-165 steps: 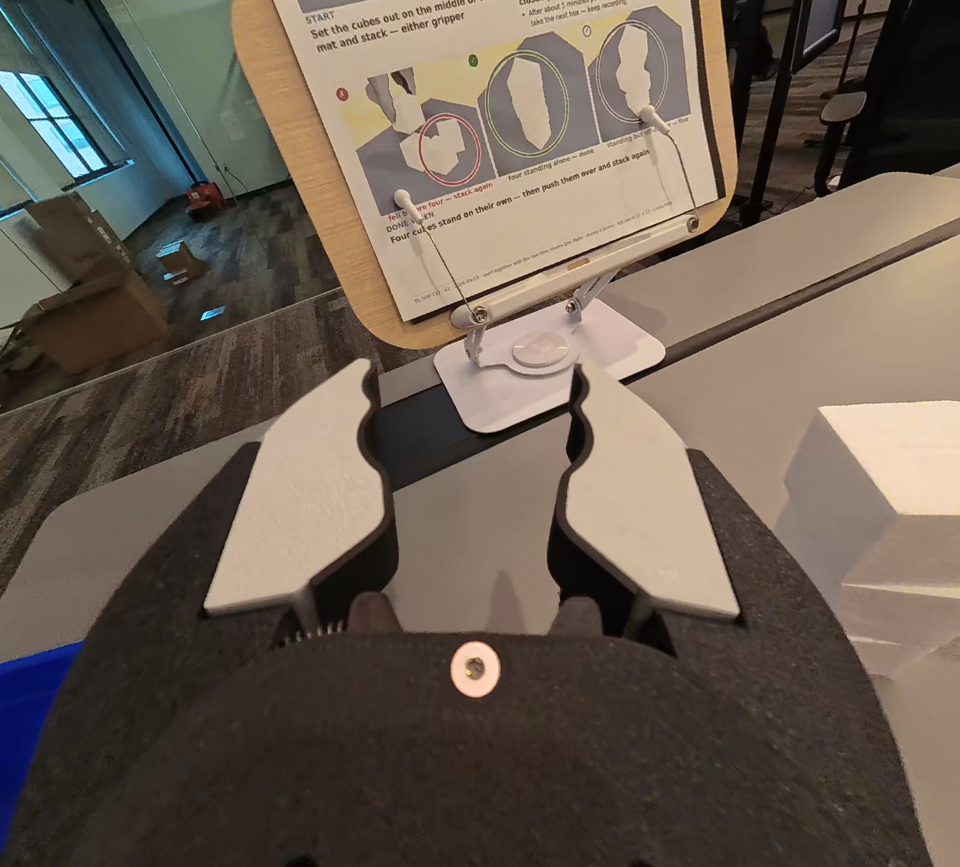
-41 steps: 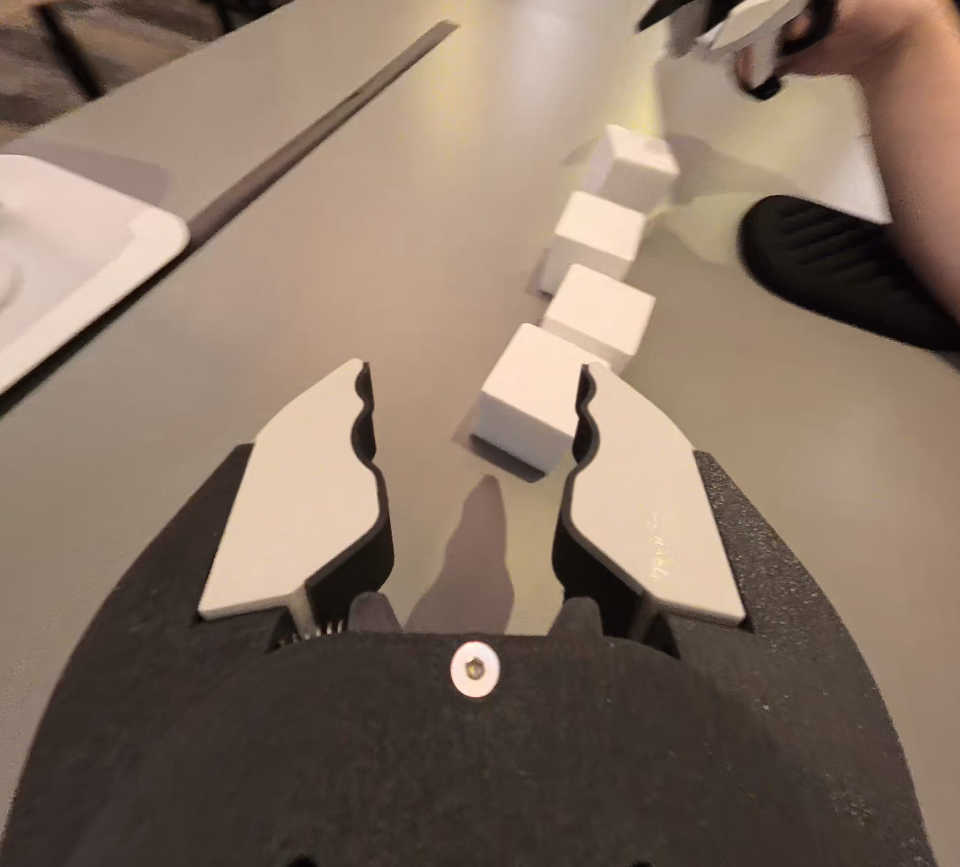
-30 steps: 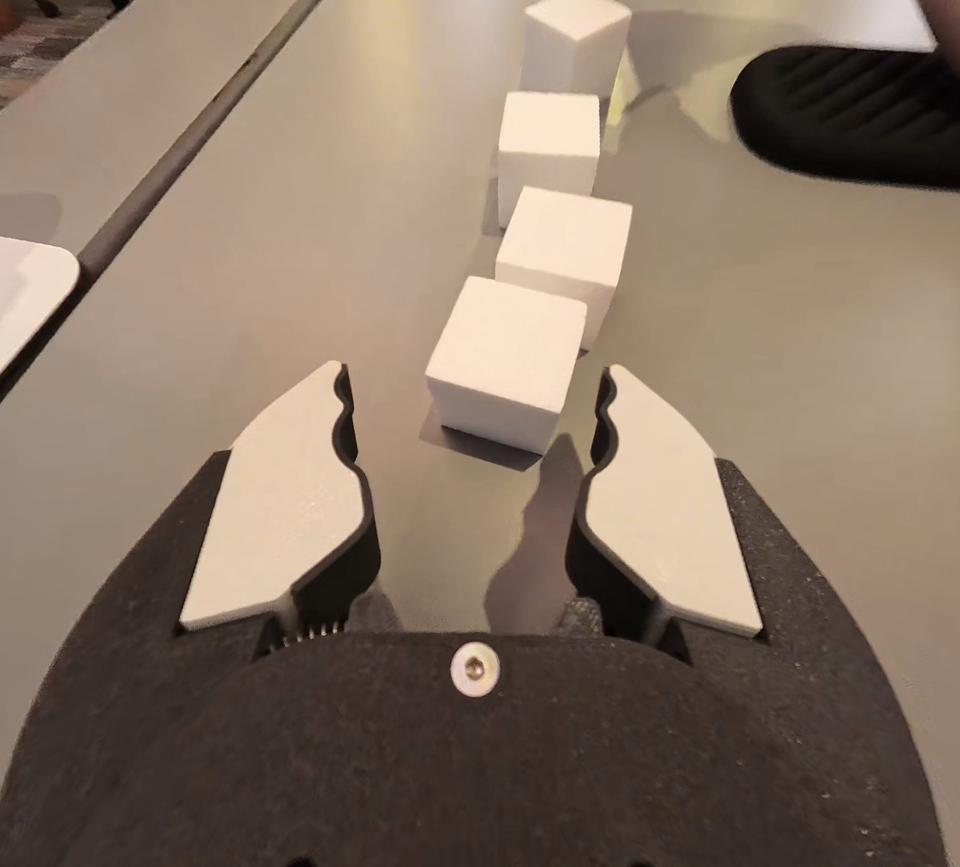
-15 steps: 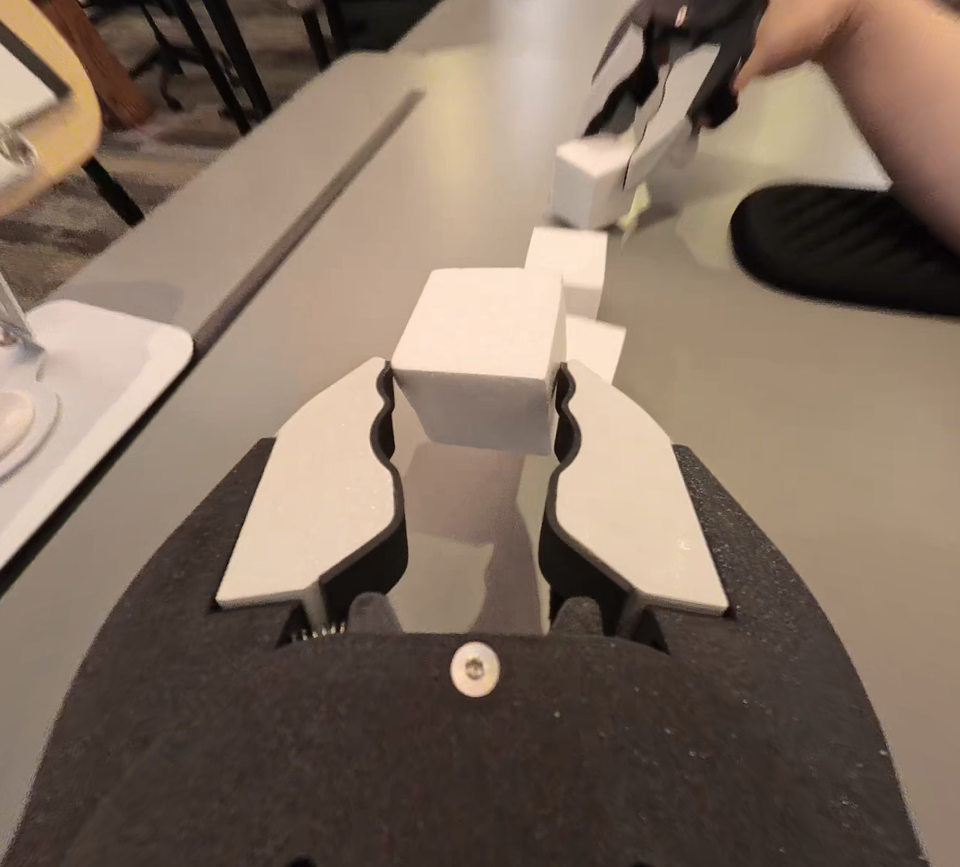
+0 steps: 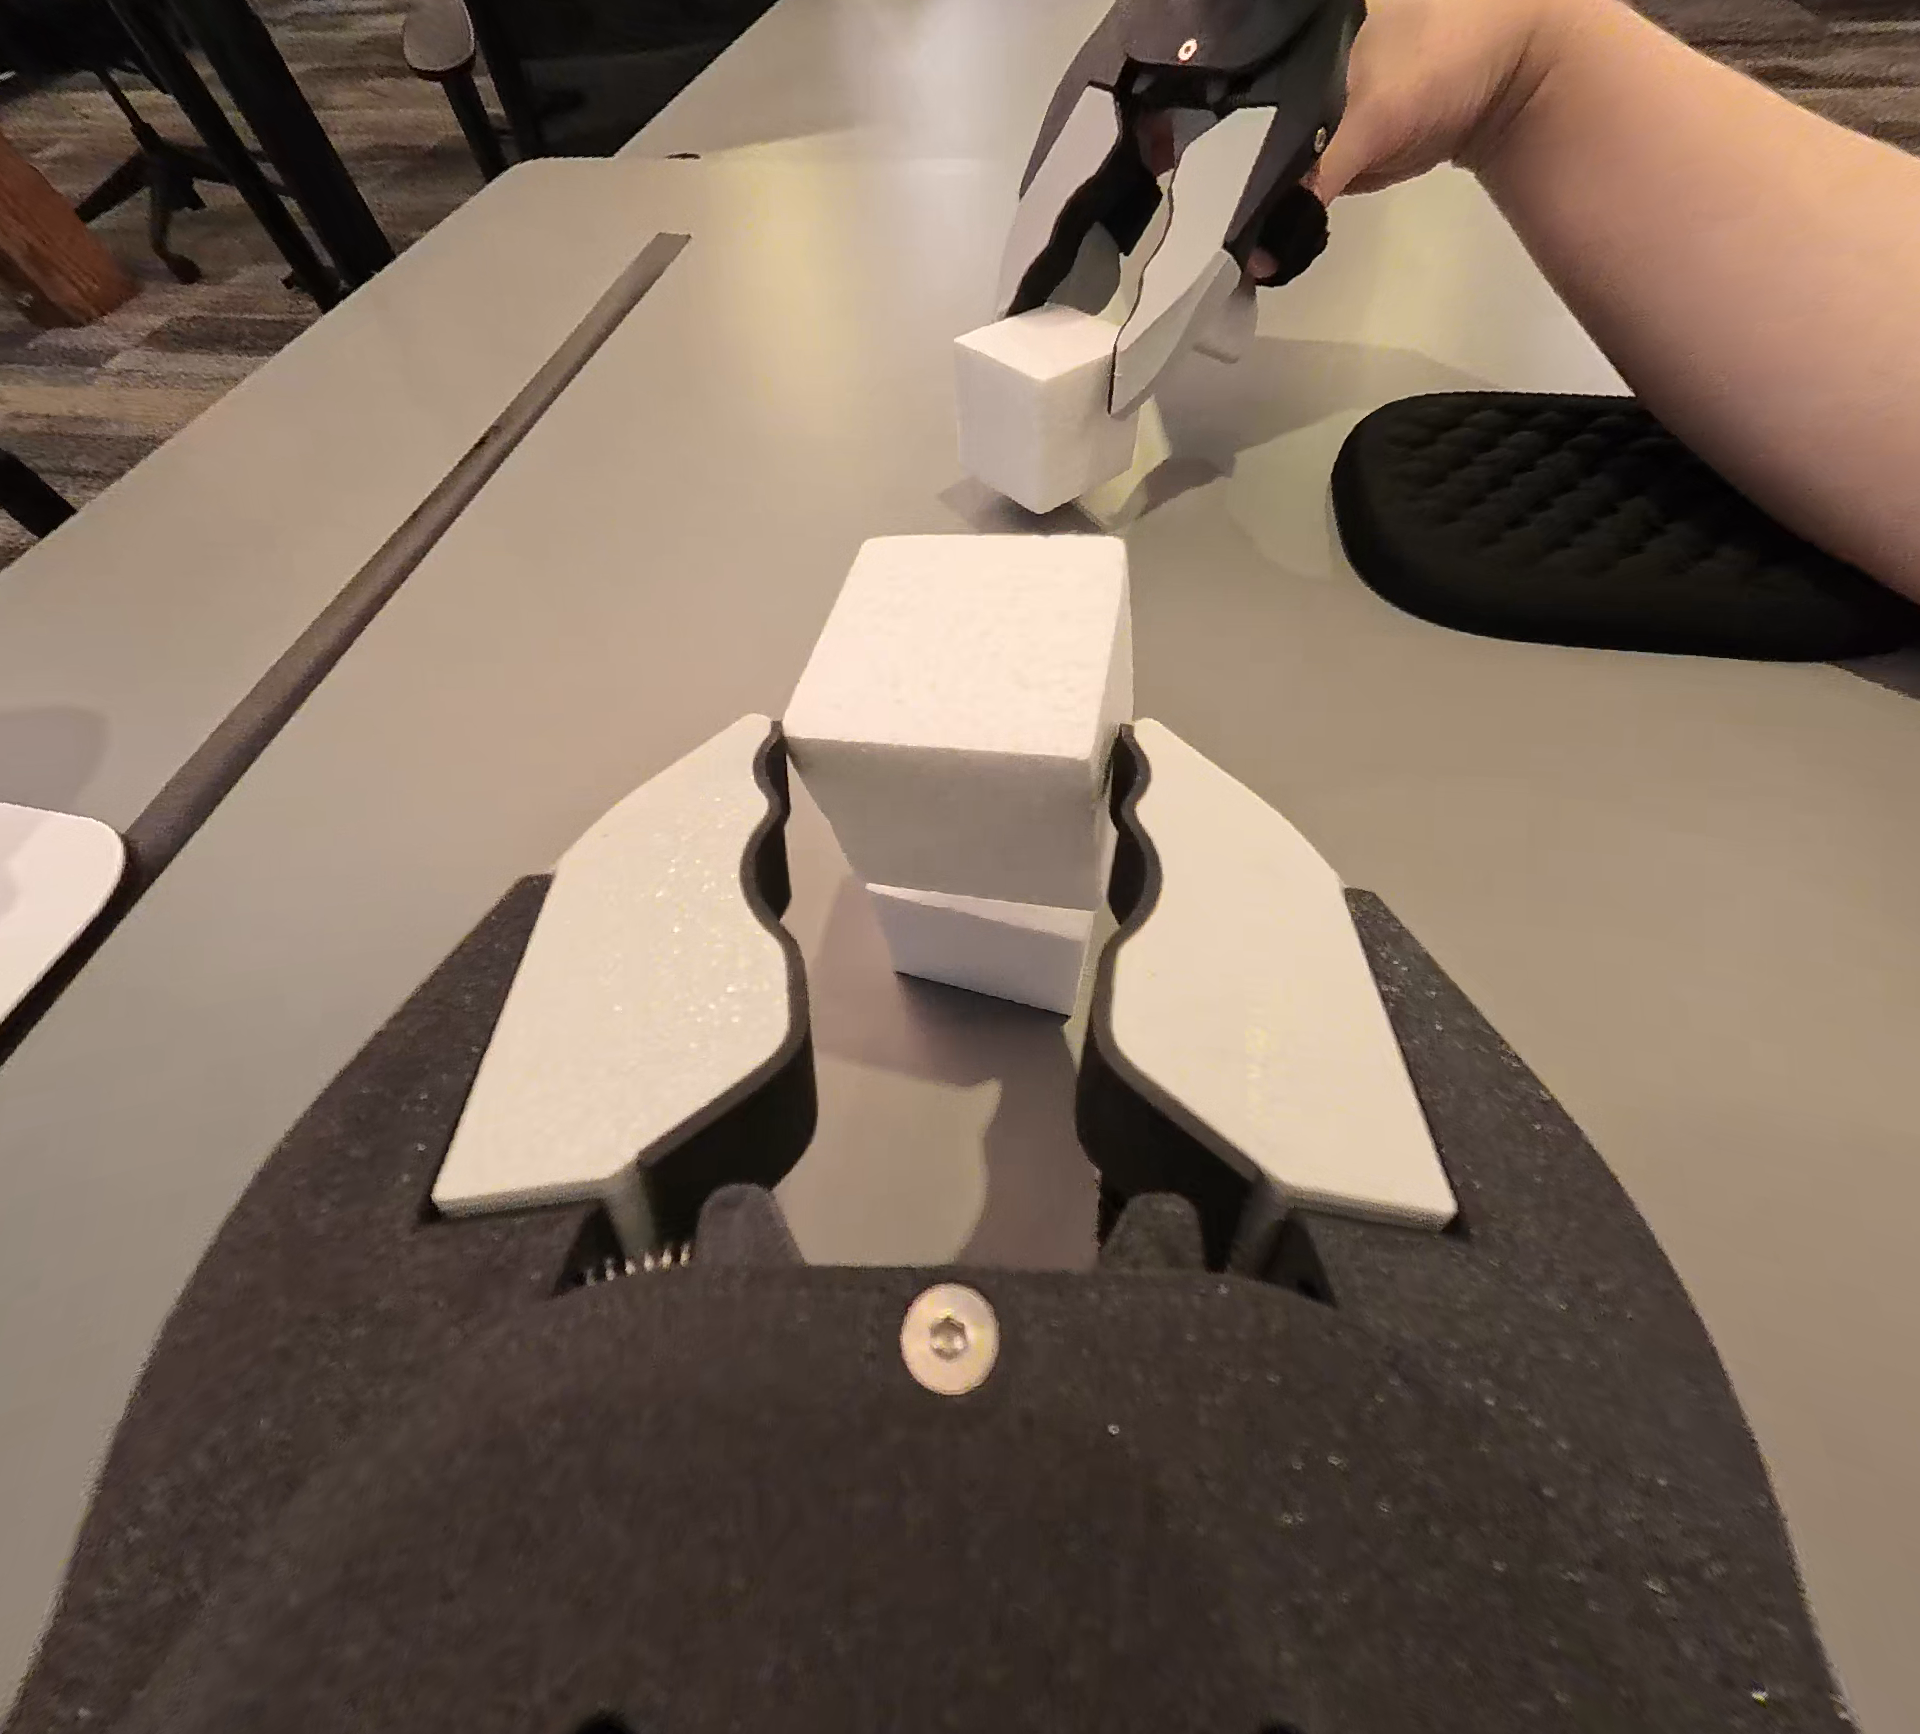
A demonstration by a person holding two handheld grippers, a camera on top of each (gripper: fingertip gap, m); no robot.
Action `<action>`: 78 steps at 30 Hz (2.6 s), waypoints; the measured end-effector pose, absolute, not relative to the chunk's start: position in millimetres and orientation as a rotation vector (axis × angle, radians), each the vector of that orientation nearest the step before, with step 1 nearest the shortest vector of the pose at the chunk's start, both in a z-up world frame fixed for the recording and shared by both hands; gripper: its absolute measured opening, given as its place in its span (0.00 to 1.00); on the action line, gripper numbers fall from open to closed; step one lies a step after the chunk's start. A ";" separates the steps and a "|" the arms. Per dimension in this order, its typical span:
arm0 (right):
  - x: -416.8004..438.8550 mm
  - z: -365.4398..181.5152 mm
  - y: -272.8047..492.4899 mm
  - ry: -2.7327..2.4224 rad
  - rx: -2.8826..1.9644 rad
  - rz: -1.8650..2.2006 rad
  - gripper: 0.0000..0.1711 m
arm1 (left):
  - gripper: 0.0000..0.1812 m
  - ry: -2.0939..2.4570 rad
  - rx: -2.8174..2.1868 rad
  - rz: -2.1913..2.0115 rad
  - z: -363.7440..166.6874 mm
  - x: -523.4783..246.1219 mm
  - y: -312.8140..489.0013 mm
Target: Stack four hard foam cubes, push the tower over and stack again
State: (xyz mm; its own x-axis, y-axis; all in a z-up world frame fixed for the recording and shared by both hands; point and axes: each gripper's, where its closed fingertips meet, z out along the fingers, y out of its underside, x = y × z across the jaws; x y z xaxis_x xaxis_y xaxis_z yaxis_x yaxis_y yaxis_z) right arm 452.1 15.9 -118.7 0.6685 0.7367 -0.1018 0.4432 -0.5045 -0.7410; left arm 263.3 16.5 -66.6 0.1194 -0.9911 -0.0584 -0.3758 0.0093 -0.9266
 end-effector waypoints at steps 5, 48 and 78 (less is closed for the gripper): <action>451.0 -120.6 13.9 -0.906 -2.188 0.556 0.33 | 0.33 1.450 -1.475 -0.854 -74.3 267.7 11.9; 263.2 17.3 3.4 -1.501 -1.779 0.811 0.33 | 0.33 1.140 -1.484 -1.108 7.2 159.9 61.3; 287.7 -27.5 4.0 -1.623 -1.798 0.714 0.47 | 0.33 1.275 -1.557 -1.053 -21.1 172.2 51.6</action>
